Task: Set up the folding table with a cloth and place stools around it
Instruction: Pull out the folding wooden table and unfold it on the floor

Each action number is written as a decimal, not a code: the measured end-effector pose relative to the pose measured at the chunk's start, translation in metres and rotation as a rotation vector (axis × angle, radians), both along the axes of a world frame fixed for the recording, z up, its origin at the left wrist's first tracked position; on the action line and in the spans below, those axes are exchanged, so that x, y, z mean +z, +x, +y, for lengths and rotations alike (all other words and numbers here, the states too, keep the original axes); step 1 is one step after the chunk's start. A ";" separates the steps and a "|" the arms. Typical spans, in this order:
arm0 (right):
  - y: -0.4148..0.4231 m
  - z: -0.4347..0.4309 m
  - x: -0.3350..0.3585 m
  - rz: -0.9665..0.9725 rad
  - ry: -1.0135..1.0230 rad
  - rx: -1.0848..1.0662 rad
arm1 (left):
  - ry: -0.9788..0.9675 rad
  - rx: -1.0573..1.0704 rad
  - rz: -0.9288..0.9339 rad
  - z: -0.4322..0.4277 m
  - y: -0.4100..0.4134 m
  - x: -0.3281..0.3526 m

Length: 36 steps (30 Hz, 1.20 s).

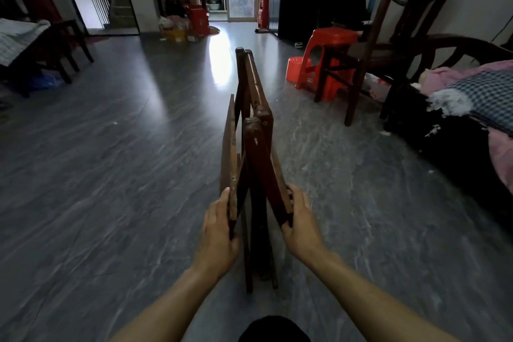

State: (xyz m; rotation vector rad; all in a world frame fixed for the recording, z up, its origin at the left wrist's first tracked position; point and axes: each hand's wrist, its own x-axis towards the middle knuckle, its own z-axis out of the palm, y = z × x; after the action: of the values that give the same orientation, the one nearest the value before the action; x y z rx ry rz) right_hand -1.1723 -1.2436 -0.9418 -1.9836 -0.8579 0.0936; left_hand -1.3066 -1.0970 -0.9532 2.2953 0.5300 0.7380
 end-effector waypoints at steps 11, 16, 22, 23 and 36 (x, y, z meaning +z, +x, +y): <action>0.031 -0.030 0.060 -0.342 -0.214 -0.060 | 0.341 0.029 0.368 0.051 -0.037 0.081; 0.036 -0.033 0.108 -0.500 -0.194 -0.003 | 0.519 0.072 0.509 0.061 -0.050 0.111; 0.037 -0.024 0.141 -0.508 -0.128 0.036 | 0.507 0.124 0.432 0.090 -0.085 0.142; 0.036 -0.021 0.143 -0.500 -0.121 0.038 | 0.512 0.151 0.409 0.095 -0.090 0.146; 0.030 -0.022 0.170 -0.551 -0.147 0.086 | 0.637 0.190 0.433 0.120 -0.098 0.188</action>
State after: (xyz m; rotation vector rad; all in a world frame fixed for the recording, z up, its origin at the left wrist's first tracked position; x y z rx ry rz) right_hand -1.1421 -1.2656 -0.7713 -2.1437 -1.3171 -0.3673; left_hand -1.4047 -0.9774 -0.7654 3.0648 0.8047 0.5430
